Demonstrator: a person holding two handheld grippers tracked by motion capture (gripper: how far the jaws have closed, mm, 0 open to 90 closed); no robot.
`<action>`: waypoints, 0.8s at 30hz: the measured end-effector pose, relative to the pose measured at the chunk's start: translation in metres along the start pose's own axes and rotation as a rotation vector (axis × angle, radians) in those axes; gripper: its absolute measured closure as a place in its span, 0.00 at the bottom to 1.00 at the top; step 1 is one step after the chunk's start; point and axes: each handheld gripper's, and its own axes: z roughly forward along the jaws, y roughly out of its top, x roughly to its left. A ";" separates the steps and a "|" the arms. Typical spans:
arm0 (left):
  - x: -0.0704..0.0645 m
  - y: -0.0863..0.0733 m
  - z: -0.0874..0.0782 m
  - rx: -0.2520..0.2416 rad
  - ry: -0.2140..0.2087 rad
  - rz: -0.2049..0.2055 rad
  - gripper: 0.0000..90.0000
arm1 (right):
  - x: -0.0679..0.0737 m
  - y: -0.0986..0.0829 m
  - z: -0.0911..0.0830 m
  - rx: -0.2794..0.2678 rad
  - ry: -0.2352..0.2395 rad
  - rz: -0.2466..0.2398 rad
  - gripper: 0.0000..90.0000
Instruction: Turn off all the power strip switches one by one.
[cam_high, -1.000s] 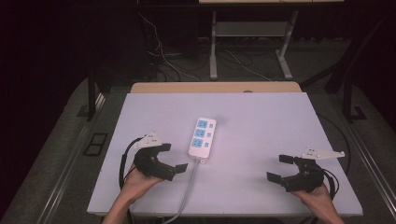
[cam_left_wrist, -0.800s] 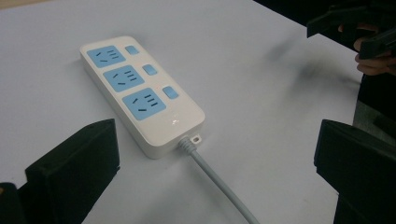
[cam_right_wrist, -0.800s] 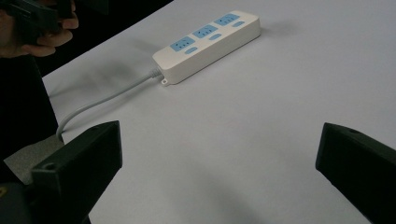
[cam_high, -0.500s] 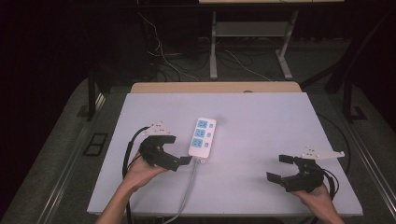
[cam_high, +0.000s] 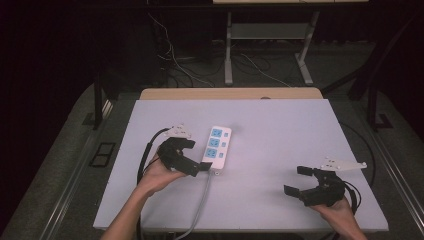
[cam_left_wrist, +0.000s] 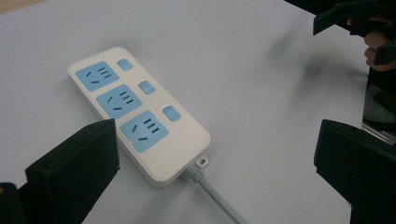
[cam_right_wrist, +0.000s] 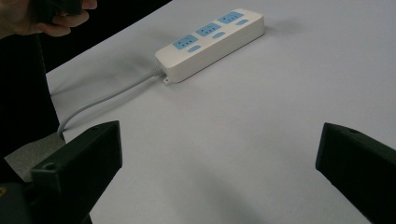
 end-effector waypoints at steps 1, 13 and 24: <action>0.000 0.001 0.002 0.003 -0.002 -0.001 0.00 | 0.000 0.000 0.000 0.000 0.001 0.000 0.00; 0.004 0.015 0.024 0.054 -0.015 0.020 0.00 | 0.000 0.000 0.002 0.009 0.004 -0.004 0.00; 0.013 0.023 0.038 0.108 -0.017 0.027 0.04 | 0.000 0.000 0.002 0.016 0.004 -0.005 0.00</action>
